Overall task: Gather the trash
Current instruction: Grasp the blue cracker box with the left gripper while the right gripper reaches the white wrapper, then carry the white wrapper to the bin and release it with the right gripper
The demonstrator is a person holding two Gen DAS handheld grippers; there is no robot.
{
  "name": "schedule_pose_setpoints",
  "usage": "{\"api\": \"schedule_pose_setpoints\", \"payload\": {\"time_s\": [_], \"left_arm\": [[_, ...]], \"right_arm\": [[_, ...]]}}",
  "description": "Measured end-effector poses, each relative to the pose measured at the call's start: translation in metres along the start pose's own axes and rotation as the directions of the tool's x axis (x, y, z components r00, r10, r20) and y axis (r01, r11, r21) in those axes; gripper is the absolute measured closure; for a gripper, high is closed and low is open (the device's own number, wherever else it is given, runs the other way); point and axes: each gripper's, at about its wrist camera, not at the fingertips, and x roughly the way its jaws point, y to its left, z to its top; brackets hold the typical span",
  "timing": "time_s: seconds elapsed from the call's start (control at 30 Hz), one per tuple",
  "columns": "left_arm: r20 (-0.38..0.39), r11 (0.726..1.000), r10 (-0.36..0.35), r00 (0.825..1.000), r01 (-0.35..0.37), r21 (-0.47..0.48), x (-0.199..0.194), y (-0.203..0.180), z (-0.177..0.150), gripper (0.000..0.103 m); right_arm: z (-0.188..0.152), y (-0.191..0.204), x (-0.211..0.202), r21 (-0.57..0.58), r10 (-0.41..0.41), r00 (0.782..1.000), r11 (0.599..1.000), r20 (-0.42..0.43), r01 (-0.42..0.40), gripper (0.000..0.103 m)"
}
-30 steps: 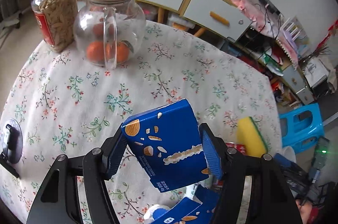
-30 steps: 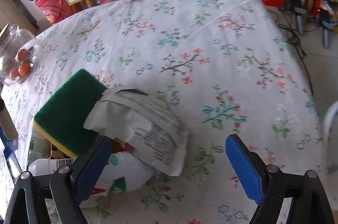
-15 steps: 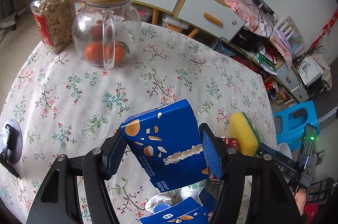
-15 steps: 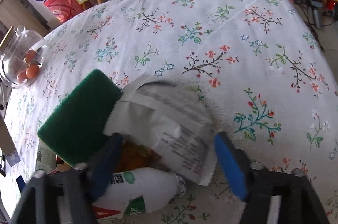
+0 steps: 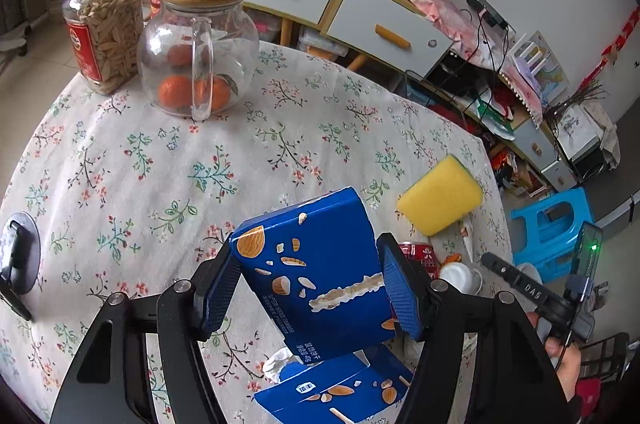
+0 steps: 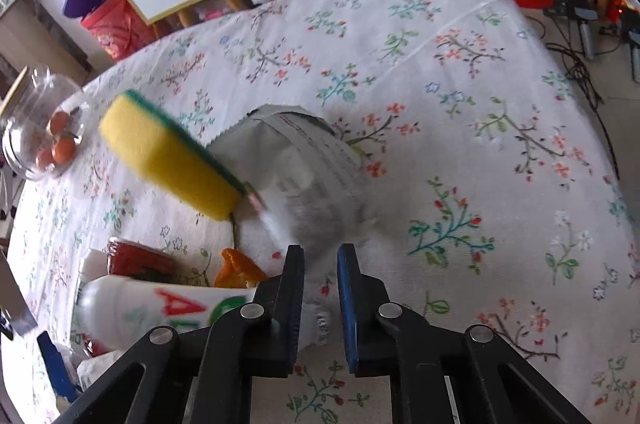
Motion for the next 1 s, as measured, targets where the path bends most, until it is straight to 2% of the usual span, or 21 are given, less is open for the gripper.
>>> {"api": "schedule_pose_setpoints", "payload": {"time_s": [0.07,0.1,0.13,0.17,0.27,0.37,0.53,0.63,0.7,0.77,0.83,1.0], "left_arm": [[-0.005,1.0,0.0,1.0,0.0,0.0,0.001,0.0,0.0,0.033],[-0.007,1.0,-0.001,1.0,0.001,-0.002,0.001,-0.001,0.0,0.033],[-0.01,1.0,-0.004,1.0,0.004,-0.005,0.002,0.0,0.0,0.033],[-0.012,1.0,-0.006,1.0,0.006,-0.007,0.003,0.0,0.001,0.033],[-0.023,1.0,-0.01,1.0,0.01,-0.012,0.007,0.0,0.005,0.033],[-0.032,1.0,-0.018,0.999,0.018,-0.013,0.012,-0.002,0.01,0.033],[-0.051,1.0,-0.02,0.998,0.02,-0.003,0.022,-0.006,0.013,0.033],[-0.068,1.0,-0.011,0.998,0.012,0.016,0.031,-0.009,0.015,0.033],[-0.076,1.0,-0.003,0.997,0.005,0.023,0.036,-0.009,0.015,0.033],[-0.084,1.0,0.001,0.996,0.001,0.021,0.04,-0.009,0.016,0.033],[-0.088,1.0,0.002,0.996,-0.001,0.02,0.043,-0.009,0.017,0.033],[-0.07,0.999,-0.012,0.997,0.014,0.028,0.04,-0.014,0.018,0.033]], "right_arm": [[0.001,-0.004,-0.004,0.027,0.004,1.0,1.0,0.018,-0.004,0.072],[0.002,-0.006,-0.005,0.034,0.005,1.0,0.999,0.021,-0.005,0.049],[0.003,-0.007,-0.005,0.044,0.01,1.0,0.999,0.029,-0.011,0.032],[0.004,-0.007,-0.005,0.049,0.017,0.999,0.999,0.035,-0.018,0.029],[0.012,-0.003,0.0,0.034,0.033,0.999,0.999,0.03,-0.034,0.028],[0.021,0.008,0.011,-0.03,0.043,0.999,0.999,0.018,-0.043,0.023],[0.031,0.011,0.041,-0.106,0.006,0.999,0.994,-0.034,-0.01,0.021],[0.033,0.0,0.055,-0.094,-0.006,0.999,0.996,-0.04,0.002,0.021],[0.034,-0.001,0.055,-0.103,-0.007,1.0,0.995,-0.001,0.007,0.021],[0.035,0.002,0.057,-0.121,-0.031,0.999,0.992,0.006,0.032,0.027],[0.033,0.007,0.059,-0.167,-0.082,0.996,0.982,0.021,0.085,0.041],[0.032,0.001,0.054,-0.186,-0.095,0.995,0.978,0.021,0.098,0.048]]}}
